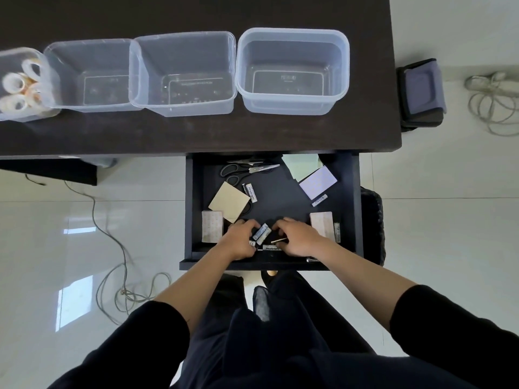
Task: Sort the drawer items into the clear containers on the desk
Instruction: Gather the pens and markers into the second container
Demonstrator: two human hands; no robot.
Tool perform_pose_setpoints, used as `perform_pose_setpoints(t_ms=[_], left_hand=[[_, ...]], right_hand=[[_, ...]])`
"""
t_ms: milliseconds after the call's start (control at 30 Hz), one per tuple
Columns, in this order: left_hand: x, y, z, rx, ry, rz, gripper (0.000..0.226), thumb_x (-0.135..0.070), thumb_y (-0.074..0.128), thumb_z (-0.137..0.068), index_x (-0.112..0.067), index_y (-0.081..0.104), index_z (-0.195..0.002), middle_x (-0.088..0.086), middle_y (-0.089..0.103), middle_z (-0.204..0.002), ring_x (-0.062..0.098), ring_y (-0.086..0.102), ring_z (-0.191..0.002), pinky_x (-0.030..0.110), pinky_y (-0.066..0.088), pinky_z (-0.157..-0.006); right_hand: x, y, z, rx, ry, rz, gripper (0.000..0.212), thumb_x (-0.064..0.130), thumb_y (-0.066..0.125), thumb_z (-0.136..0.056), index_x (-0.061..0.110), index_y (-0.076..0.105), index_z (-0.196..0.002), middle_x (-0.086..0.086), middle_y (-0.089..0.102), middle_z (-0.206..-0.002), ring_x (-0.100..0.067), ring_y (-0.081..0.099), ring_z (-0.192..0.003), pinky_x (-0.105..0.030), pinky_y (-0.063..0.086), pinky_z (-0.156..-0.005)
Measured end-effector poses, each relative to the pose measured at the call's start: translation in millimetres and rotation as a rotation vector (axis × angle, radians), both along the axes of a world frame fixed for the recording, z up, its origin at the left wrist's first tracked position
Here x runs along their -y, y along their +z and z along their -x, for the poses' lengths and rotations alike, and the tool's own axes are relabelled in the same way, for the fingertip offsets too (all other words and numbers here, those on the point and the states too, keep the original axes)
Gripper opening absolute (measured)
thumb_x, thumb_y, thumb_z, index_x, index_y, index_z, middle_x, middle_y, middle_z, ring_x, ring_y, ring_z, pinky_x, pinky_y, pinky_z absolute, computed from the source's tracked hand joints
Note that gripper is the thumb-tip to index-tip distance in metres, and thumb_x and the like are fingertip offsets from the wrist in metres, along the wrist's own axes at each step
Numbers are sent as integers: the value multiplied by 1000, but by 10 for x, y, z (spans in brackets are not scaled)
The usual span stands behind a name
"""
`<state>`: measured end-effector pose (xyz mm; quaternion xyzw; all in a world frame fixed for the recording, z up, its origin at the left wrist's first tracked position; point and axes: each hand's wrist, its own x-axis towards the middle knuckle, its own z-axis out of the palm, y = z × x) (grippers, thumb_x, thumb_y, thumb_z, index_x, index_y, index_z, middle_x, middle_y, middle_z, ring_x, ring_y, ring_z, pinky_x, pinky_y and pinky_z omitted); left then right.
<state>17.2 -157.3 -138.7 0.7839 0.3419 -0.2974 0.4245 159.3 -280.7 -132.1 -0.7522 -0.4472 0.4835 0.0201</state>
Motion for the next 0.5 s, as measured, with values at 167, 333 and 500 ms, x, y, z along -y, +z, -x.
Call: perform_pose_setpoints(t_ms=[167, 333, 500], left_hand=[[24, -16, -11, 35, 45, 48, 61, -6, 70, -74, -27, 48, -127, 3, 43, -107, 15, 51, -90, 23, 44, -88], [37, -31, -30, 9, -56, 9, 58, -13, 67, -77, -39, 49, -126, 4, 43, -116, 21, 51, -107, 35, 42, -102], [58, -60, -51, -5, -113, -62, 43, -27, 64, -82, -41, 53, -121, 4, 45, -119, 27, 48, -114, 40, 35, -108]], right_hand=[[-2, -6, 33, -126, -111, 23, 41, 24, 65, -84, 20, 52, -122, 1, 60, -111, -18, 57, -101, -25, 40, -81], [-17, -28, 32, -160, -160, 44, 28, 23, 65, -86, 14, 61, -112, -4, 62, -110, -21, 60, -100, -28, 44, -85], [-41, -41, 60, -98, -86, 40, 24, 26, 64, -87, 13, 65, -108, -7, 55, -116, -22, 58, -103, -30, 45, -91]])
